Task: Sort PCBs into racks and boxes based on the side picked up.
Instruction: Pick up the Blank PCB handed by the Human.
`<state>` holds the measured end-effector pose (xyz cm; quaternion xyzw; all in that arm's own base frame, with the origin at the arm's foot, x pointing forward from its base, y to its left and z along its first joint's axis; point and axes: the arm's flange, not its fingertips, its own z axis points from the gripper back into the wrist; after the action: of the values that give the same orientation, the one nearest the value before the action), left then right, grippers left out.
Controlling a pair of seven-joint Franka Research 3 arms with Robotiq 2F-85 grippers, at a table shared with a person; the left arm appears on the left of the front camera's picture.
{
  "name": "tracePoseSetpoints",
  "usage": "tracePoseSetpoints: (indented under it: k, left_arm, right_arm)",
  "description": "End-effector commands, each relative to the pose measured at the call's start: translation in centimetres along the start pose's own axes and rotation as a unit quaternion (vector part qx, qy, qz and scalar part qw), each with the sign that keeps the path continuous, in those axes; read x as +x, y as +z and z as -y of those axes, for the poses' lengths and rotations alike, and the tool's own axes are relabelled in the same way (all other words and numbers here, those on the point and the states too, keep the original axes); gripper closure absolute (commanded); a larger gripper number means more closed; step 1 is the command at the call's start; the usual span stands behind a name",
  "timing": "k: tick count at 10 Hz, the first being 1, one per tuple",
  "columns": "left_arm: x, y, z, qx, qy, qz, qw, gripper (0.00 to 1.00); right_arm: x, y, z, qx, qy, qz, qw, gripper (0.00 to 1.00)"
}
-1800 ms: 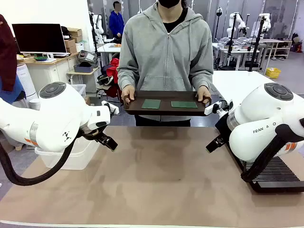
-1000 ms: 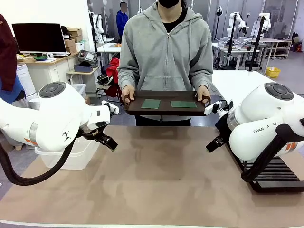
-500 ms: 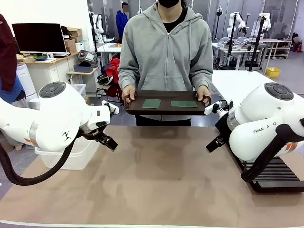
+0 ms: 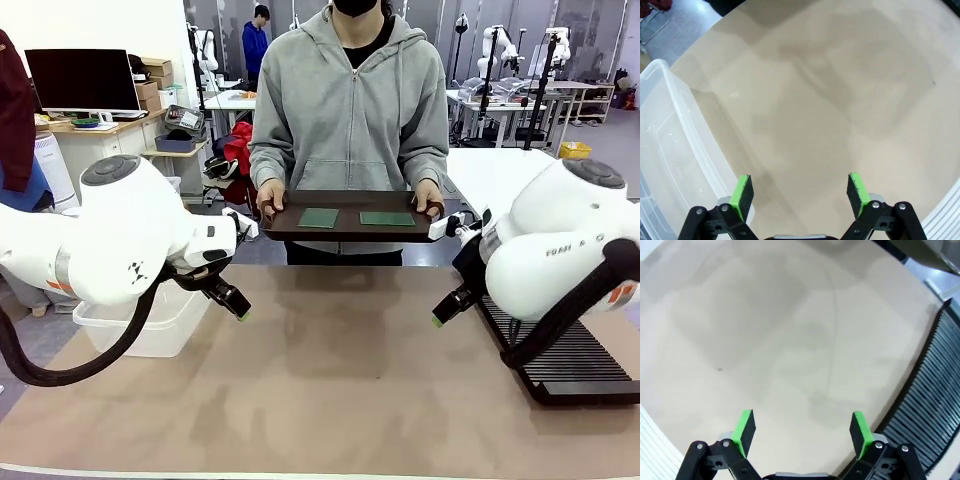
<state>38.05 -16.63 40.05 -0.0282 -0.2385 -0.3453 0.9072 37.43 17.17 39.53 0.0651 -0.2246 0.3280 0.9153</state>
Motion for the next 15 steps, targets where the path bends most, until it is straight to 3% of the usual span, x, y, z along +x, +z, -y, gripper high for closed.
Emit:
tracePoseSetpoints:
  k: [1, 5, 6, 7, 10, 12, 13, 15]
  left_arm:
    - [-1.1, 2.7, -1.2, -0.063, -0.029, 0.007, 0.998, 0.0]
    - [-1.8, 10.1, -2.4, -0.125, -0.116, 0.015, 0.985, 0.0]
    - [-1.9, 12.0, -3.3, -0.132, -0.108, 0.009, 0.985, 0.0]
    - [-2.0, 13.8, -3.8, -0.12, -0.108, 0.007, 0.987, 0.0]
    - [-2.2, 19.3, -6.2, -0.063, -0.133, 0.082, 0.986, 0.0]
    - [-2.6, 20.3, -6.7, -0.034, -0.102, 0.101, 0.989, 0.0]
    - [-1.8, 20.8, -6.3, -0.067, -0.117, 0.082, 0.987, 0.0]
    - [-1.8, 20.8, -6.3, -0.067, -0.117, 0.082, 0.987, 0.0]
  right_arm:
    - [-0.7, 2.5, 2.1, 0.075, 0.007, 0.0, 0.997, 0.0]
    - [-0.1, 11.2, 3.6, 0.098, 0.034, -0.005, 0.995, 0.0]
    - [-0.1, 13.7, 4.2, 0.11, 0.046, 0.004, 0.993, 0.0]
    - [0.1, 16.1, 5.2, 0.109, 0.053, 0.006, 0.993, 0.0]
    - [-0.5, 21.7, 6.7, 0.076, 0.072, 0.03, 0.994, 0.0]
    - [-1.9, 23.5, 8.0, 0.048, 0.063, 0.067, 0.995, 0.0]
    - [-0.2, 22.9, 6.4, 0.078, 0.06, 0.044, 0.994, 0.0]
    - [-0.2, 22.9, 6.4, 0.078, 0.06, 0.044, 0.994, 0.0]
